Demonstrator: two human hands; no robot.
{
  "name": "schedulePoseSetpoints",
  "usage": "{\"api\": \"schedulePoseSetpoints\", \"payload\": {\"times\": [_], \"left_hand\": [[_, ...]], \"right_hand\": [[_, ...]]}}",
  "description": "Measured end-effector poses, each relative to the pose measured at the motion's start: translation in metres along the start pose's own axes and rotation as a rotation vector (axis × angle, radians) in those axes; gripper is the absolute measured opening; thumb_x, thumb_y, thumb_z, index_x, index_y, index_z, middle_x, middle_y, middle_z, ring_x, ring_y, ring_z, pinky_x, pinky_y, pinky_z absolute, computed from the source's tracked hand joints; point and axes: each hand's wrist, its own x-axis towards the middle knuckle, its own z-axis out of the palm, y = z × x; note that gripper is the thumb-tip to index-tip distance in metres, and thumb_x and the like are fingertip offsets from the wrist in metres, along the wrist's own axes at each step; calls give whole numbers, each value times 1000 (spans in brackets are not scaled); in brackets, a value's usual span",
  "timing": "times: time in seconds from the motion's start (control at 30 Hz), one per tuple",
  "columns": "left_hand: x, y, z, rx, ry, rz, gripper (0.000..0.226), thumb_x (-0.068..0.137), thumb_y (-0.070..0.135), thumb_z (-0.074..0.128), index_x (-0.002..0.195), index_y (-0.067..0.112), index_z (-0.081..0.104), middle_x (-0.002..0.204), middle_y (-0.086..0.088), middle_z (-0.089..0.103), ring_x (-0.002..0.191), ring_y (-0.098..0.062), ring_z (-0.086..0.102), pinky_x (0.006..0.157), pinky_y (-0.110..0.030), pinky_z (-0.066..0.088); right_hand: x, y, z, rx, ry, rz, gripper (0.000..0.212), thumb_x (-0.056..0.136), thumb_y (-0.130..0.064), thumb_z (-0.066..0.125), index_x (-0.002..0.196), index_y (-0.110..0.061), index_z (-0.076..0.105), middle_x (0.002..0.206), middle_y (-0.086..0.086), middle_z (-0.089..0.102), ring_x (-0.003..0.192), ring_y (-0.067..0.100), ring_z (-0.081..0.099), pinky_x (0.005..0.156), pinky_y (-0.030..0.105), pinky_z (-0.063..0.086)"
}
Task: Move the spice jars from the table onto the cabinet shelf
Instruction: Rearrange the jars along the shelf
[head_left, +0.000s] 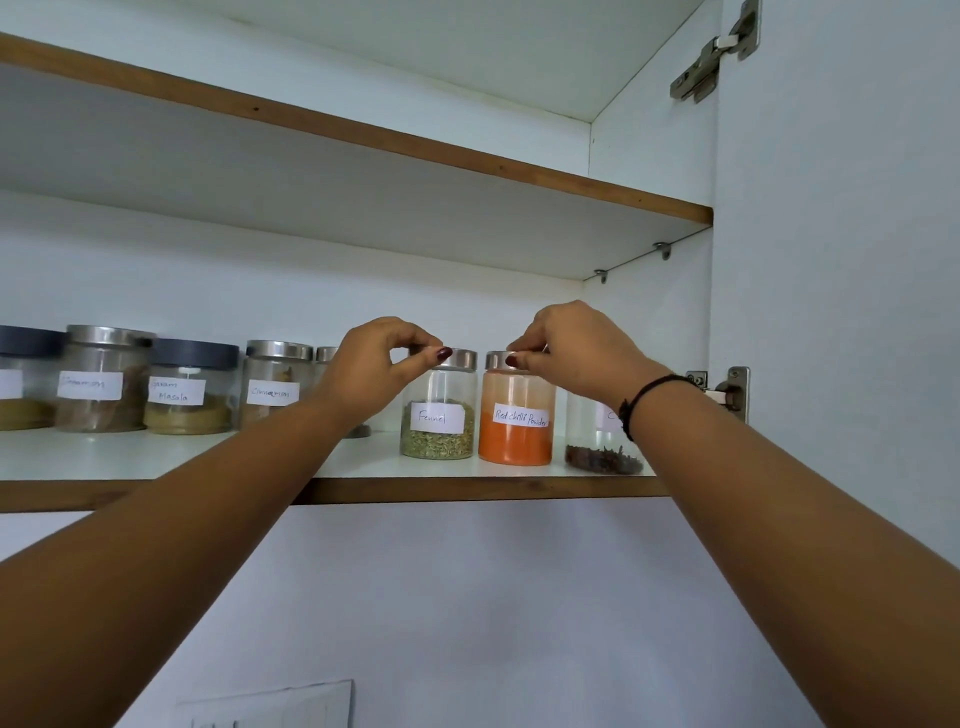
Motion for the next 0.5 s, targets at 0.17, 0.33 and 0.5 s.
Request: {"api": "schedulePoseSetpoints", "payload": {"times": [0.17,0.33,0.5], "left_hand": [[-5,-5,-1,44,-40,68,28,98,33,58,120,21,70,109,7,65,102,-10,58,92,-29,48],[-3,-5,-6,20,-77,60,28,96,32,63,121,20,71,109,5,67,100,-6,57,88,-17,43],[7,-3,-10,73,-121,16,29,93,33,67,118,19,73,113,2,71,101,-9,60,91,-26,48]], "right_hand": [[1,3,1,112,0,50,22,90,-31,69,108,-22,77,107,-4,74,93,11,65,85,30,55],[0,5,6,86,22,53,23,90,-30,69,109,-18,75,104,-1,74,93,13,67,87,33,56],[8,3,9,-12,3,22,23,96,-25,58,100,-14,78,97,3,76,87,19,67,81,40,58]]}}
